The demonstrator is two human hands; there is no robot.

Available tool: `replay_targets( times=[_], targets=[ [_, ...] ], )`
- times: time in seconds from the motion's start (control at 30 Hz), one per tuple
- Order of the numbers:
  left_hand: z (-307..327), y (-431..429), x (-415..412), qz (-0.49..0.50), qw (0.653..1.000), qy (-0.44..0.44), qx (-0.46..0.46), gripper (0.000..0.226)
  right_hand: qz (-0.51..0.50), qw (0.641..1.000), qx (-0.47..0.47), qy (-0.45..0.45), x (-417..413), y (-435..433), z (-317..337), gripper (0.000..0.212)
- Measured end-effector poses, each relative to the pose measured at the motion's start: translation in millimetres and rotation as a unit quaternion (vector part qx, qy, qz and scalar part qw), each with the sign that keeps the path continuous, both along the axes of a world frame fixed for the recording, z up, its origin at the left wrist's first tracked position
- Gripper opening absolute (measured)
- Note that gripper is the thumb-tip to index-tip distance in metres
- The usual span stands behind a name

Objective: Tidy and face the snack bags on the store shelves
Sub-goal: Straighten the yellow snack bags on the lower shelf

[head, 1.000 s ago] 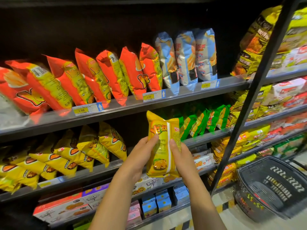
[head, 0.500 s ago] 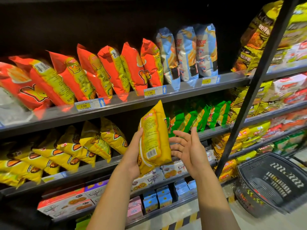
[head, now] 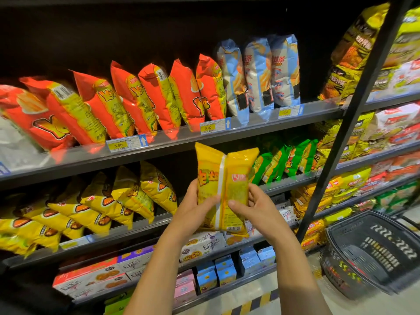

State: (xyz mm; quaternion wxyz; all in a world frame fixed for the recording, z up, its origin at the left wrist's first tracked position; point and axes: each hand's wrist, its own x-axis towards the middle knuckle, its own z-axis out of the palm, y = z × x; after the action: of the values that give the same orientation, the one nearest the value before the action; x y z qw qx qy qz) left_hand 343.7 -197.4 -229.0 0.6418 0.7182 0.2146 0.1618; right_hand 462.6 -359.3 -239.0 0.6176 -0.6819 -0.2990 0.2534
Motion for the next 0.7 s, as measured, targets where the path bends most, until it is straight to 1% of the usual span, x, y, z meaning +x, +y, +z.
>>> replay_targets(
  times=[0.07, 0.13, 0.2, 0.33, 0.43, 0.5, 0.57, 0.63, 0.7],
  targets=[
    [-5.7, 5.1, -5.2, -0.037, 0.998, -0.01, 0.052, 0.068, -0.002, 0.999, -0.03, -0.04, 5.0, -5.7, -1.7, 0.06],
    [-8.7, 7.2, -9.5, -0.047, 0.993, -0.011, 0.109, 0.071, -0.01, 0.995, -0.06, -0.079, 7.4, -9.2, -3.8, 0.063],
    [-9.0, 7.6, -11.6, -0.046, 0.989, -0.012, 0.138, 0.068, -0.021, 0.993, -0.066, -0.097, 8.8, -9.2, -7.6, 0.065],
    [-5.5, 10.0, -13.6, -0.036, 0.989, -0.02, 0.144, 0.064, -0.031, 0.994, -0.053, -0.092, 7.3, -7.0, -12.8, 0.068],
    [-0.9, 10.7, -16.7, -0.041, 0.99, -0.032, 0.132, 0.066, -0.024, 0.995, -0.042, -0.083, 4.5, -8.3, -9.2, 0.063],
    [3.7, 11.2, -19.8, -0.044, 0.992, -0.043, 0.108, 0.069, -0.018, 0.998, -0.026, -0.055, 2.6, -11.3, -6.0, 0.055],
    [9.1, 11.0, -22.4, -0.046, 0.995, -0.048, 0.072, 0.066, -0.006, 1.0, 0.001, -0.01, -2.9, -13.2, -0.8, 0.052],
    [16.4, 8.6, -22.4, -0.034, 0.998, -0.036, 0.025, 0.061, 0.01, 0.998, 0.032, 0.049, -9.4, -13.0, 6.3, 0.051],
    [26.8, 2.7, -19.8, -0.013, 1.0, -0.007, -0.028, 0.061, 0.012, 0.991, 0.042, 0.13, -9.7, -12.1, 11.0, 0.052]
  ],
)
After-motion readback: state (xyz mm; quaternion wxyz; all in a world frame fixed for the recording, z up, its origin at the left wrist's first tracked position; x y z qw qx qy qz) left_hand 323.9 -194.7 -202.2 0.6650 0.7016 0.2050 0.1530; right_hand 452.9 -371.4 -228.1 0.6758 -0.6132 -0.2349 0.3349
